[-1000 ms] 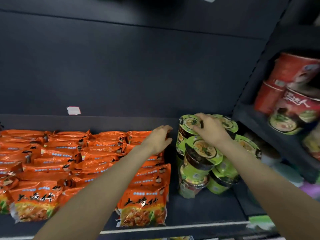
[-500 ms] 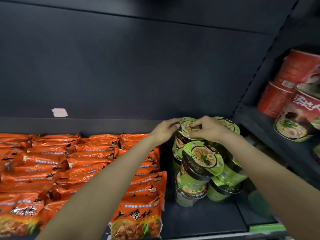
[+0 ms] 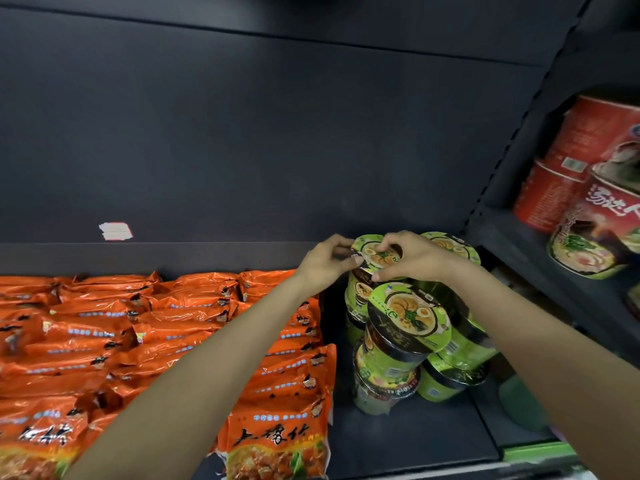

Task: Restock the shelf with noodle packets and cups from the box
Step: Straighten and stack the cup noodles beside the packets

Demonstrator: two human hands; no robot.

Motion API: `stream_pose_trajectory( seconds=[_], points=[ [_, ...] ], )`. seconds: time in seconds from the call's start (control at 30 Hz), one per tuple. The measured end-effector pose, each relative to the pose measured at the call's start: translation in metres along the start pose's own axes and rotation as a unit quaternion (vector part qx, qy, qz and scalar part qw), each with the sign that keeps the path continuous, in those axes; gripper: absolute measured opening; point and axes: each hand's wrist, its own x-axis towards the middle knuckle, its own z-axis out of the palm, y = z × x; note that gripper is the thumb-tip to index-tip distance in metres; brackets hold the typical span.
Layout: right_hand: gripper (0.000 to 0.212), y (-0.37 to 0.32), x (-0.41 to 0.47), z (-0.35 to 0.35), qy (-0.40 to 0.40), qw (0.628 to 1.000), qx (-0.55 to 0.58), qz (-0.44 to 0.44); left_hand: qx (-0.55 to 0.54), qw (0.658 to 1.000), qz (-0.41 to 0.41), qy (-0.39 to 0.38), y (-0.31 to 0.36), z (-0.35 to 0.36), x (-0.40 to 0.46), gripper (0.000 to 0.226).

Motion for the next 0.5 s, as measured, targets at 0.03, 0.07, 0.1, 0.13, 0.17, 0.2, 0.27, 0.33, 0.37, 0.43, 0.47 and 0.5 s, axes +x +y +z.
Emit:
stream_pose_trajectory(
  seconds=[0.03, 0.07, 0.1, 0.13, 0.17, 0.2, 0.27, 0.33, 0.37, 0.43, 0.47, 0.5],
  points=[
    [0.056, 0.001, 0.001, 0.000, -0.008, 1.000, 0.006, 0.002, -0.008, 1.000, 0.001, -0.004, 0.000, -0.001, -0.002, 0.031],
    [0.054, 0.001, 0.001, -0.001, -0.011, 1.000, 0.008, 0.001, -0.016, 1.000, 0.002, -0.010, 0.001, -0.003, -0.005, 0.031],
    [0.052, 0.000, 0.001, 0.000, -0.008, 1.000, 0.011, 0.000, -0.021, 1.000, 0.004, -0.017, 0.001, -0.004, -0.007, 0.032],
    [0.050, 0.000, 0.001, 0.001, 0.004, 1.000, 0.015, -0.002, -0.023, 0.999, 0.006, -0.023, 0.000, -0.005, -0.009, 0.034],
    [0.050, -0.001, 0.001, 0.002, 0.021, 1.000, 0.013, -0.004, -0.022, 0.999, 0.008, -0.028, -0.001, -0.006, -0.010, 0.036],
    [0.050, 0.000, 0.002, 0.004, 0.038, 0.999, 0.007, -0.009, -0.024, 0.999, 0.006, -0.030, -0.002, -0.006, -0.011, 0.037],
    [0.047, 0.001, 0.005, 0.009, 0.052, 0.998, 0.001, -0.017, -0.038, 0.999, -0.003, -0.031, -0.001, -0.005, -0.012, 0.038],
    [0.044, 0.005, 0.008, 0.012, 0.049, 0.999, 0.010, -0.018, -0.046, 0.999, -0.003, -0.026, 0.001, -0.005, -0.010, 0.038],
    [0.043, 0.007, 0.010, 0.013, 0.047, 0.999, 0.012, -0.015, -0.038, 0.999, 0.000, -0.026, 0.003, -0.005, -0.008, 0.038],
    [0.041, 0.009, 0.012, 0.010, 0.044, 0.999, 0.011, -0.021, -0.024, 0.999, -0.003, -0.034, 0.004, -0.005, -0.006, 0.038],
    [0.040, 0.009, 0.011, 0.009, 0.038, 0.999, 0.015, -0.027, -0.024, 0.999, -0.009, -0.039, 0.004, -0.006, -0.006, 0.037],
    [0.039, 0.009, 0.010, 0.007, 0.028, 0.999, 0.026, -0.034, -0.028, 0.998, -0.017, -0.045, 0.004, -0.006, -0.007, 0.037]
  ],
)
